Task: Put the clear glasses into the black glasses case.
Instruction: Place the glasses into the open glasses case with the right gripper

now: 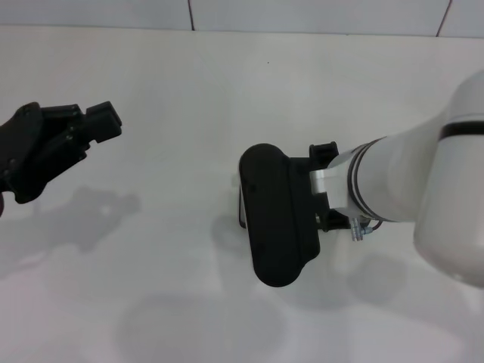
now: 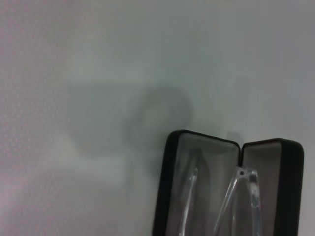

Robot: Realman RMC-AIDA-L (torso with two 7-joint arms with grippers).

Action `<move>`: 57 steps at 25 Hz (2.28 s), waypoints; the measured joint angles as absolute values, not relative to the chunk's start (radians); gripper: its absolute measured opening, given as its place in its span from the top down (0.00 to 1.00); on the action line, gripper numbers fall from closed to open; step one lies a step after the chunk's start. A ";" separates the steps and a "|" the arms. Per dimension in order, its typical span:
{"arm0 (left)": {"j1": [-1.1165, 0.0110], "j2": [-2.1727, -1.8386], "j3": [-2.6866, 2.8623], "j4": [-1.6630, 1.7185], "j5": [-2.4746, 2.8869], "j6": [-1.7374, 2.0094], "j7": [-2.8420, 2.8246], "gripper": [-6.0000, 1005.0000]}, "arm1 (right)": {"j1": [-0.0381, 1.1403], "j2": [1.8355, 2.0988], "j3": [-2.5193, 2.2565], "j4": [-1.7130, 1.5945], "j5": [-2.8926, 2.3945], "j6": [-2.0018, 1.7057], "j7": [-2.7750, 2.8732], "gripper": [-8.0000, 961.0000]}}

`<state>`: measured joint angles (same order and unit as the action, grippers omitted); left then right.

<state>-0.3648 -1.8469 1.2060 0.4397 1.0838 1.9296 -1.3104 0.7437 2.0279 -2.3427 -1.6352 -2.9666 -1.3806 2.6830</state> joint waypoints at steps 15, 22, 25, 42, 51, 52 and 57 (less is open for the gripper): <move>-0.359 -1.849 1.193 0.437 1.085 1.928 -1.311 0.92 | 0.731 2.028 -2.368 -1.602 -2.982 -1.315 2.682 0.86; -0.352 -1.853 1.192 0.436 1.085 1.928 -1.311 0.92 | 0.730 2.028 -2.377 -1.581 -2.983 -1.286 2.684 0.86; -0.348 -1.853 1.192 0.436 1.085 1.928 -1.311 0.92 | 0.730 2.028 -2.378 -1.575 -2.984 -1.277 2.685 0.86; -0.344 -1.855 1.192 0.436 1.086 1.928 -1.308 0.92 | 0.733 2.028 -2.377 -1.548 -2.986 -1.256 2.684 0.86; -0.344 -1.855 1.192 0.436 1.086 1.928 -1.307 0.92 | 0.740 2.028 -2.377 -1.537 -2.986 -1.256 2.679 0.85; -0.344 -1.855 1.192 0.436 1.086 1.928 -1.307 0.92 | 0.740 2.028 -2.377 -1.537 -2.985 -1.256 2.679 0.85; -0.344 -1.855 1.192 0.436 1.086 1.928 -1.307 0.92 | 0.741 2.028 -2.377 -1.537 -2.986 -1.256 2.678 0.85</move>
